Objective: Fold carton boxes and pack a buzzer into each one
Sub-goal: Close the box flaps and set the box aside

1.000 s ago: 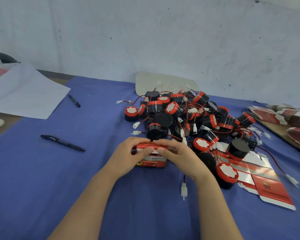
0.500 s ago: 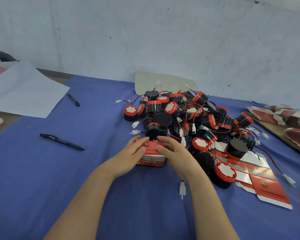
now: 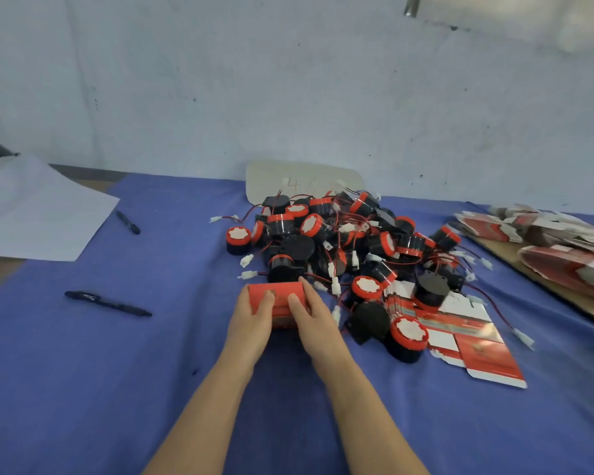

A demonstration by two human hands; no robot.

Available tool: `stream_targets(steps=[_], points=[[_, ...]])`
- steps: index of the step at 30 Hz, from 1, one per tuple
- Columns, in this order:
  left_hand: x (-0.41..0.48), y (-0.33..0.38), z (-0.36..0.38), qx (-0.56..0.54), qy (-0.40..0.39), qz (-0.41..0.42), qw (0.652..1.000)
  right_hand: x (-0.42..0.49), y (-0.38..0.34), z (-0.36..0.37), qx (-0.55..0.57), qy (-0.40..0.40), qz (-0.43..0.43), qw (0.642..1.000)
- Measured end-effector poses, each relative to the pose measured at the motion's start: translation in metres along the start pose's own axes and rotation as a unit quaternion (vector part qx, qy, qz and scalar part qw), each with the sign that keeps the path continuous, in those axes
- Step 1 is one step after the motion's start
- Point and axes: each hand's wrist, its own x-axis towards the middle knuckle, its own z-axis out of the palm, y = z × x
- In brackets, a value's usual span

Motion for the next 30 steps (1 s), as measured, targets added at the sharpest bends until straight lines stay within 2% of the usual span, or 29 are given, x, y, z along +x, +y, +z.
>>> stream_targets(steps=[2,4,6,9,12,15,17,19,21,22,24,26,28,30], points=[[-0.008,0.019,0.012,-0.099,-0.035,0.022,0.994,-0.009,-0.013,-0.009,0.103,0.023,-0.045,0.993],[-0.018,0.049,0.033,-0.147,-0.077,0.077,0.983,-0.020,-0.033,-0.037,0.159,0.075,-0.107,0.979],[-0.032,0.084,0.070,-0.158,-0.125,0.125,0.972,-0.036,-0.055,-0.083,0.155,0.166,-0.152,0.962],[-0.076,0.132,0.154,-0.166,-0.228,0.142,0.949,-0.083,-0.079,-0.173,0.164,0.330,-0.171,0.914],[-0.151,0.161,0.244,-0.188,-0.340,0.114,0.914,-0.156,-0.089,-0.259,0.082,0.492,-0.169,0.850],[-0.240,0.164,0.309,-0.151,-0.448,0.096,0.876,-0.233,-0.085,-0.321,-0.070,0.618,-0.077,0.779],[-0.288,0.157,0.330,-0.073,-0.492,0.165,0.852,-0.274,-0.073,-0.348,-0.127,0.663,0.012,0.738],[-0.314,0.154,0.338,-0.013,-0.509,0.241,0.826,-0.297,-0.065,-0.357,-0.184,0.684,0.062,0.703],[-0.318,0.156,0.336,-0.031,-0.535,0.236,0.811,-0.296,-0.065,-0.353,-0.249,0.703,0.033,0.666],[-0.313,0.157,0.333,-0.053,-0.527,0.229,0.817,-0.290,-0.067,-0.346,-0.251,0.711,-0.013,0.657],[-0.293,0.155,0.325,-0.107,-0.469,0.223,0.848,-0.272,-0.073,-0.326,-0.181,0.702,-0.139,0.675],[-0.262,0.148,0.309,-0.150,-0.393,0.233,0.877,-0.250,-0.074,-0.305,-0.097,0.645,-0.229,0.722],[-0.224,0.134,0.292,-0.139,-0.326,0.235,0.905,-0.222,-0.067,-0.287,-0.061,0.564,-0.235,0.790],[-0.183,0.114,0.273,-0.082,-0.274,0.204,0.936,-0.188,-0.051,-0.270,-0.037,0.484,-0.168,0.858]])
